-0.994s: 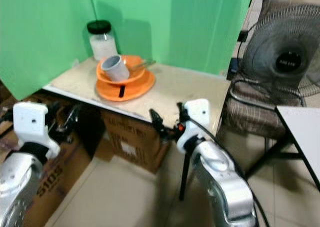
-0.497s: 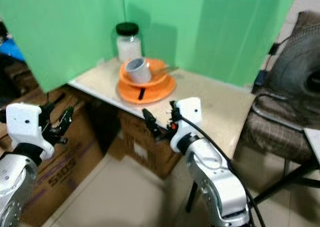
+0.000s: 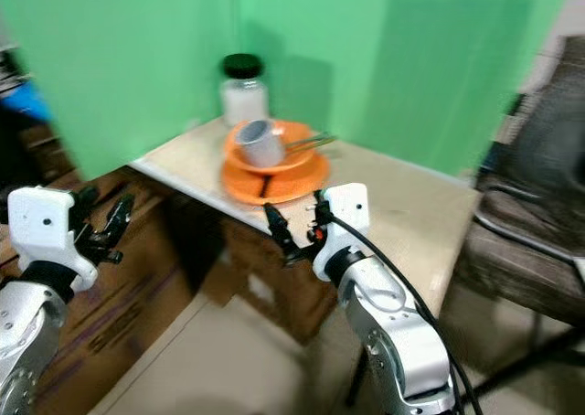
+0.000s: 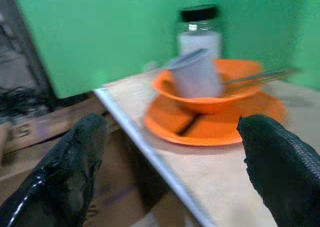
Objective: Setting the table
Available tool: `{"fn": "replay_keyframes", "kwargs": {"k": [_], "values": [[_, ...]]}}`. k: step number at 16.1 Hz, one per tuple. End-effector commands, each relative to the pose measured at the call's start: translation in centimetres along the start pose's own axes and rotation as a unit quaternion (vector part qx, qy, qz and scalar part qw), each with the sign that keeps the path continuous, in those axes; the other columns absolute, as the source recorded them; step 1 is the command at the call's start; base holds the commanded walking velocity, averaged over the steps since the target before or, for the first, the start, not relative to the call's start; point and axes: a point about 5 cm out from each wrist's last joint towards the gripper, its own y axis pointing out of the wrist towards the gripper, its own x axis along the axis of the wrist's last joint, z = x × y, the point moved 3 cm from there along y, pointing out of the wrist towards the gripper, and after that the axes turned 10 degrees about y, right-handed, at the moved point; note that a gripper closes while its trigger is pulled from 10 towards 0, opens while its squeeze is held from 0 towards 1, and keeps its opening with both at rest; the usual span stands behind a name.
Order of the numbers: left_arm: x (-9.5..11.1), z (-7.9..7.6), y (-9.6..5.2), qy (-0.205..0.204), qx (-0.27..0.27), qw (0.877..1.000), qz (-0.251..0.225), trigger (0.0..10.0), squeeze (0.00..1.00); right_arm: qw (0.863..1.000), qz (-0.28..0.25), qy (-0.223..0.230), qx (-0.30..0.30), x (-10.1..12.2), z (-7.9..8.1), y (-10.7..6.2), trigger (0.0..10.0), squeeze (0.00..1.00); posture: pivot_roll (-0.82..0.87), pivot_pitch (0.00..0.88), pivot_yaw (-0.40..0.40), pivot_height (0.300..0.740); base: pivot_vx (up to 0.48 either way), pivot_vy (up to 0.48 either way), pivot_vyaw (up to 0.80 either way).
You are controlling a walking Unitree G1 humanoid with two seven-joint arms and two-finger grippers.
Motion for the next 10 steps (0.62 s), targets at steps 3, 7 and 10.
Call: {"fn": "replay_keyframes", "kwargs": {"k": [3,7,10], "values": [[0.07,-0.09,0.02,0.001,-0.008,1.000,0.000,10.0,0.00,1.000,-0.010,-0.001,-0.001,0.56,-0.14,0.10,10.0,0.00,0.03,0.000,0.045,0.740,0.331,0.000,0.00],[0.02,-0.06,0.03,0.001,-0.009,1.000,0.001,10.0,0.00,1.000,-0.010,-0.001,0.004,0.58,-0.01,0.24,10.0,0.00,0.03,0.000,0.046,0.740,0.333,0.000,0.00],[-0.01,-0.05,0.02,0.001,-0.010,1.000,0.001,10.0,0.00,1.000,-0.010,-0.001,0.007,0.62,0.09,0.37,10.0,0.00,0.03,0.000,0.046,0.740,0.331,0.000,0.00]]}}
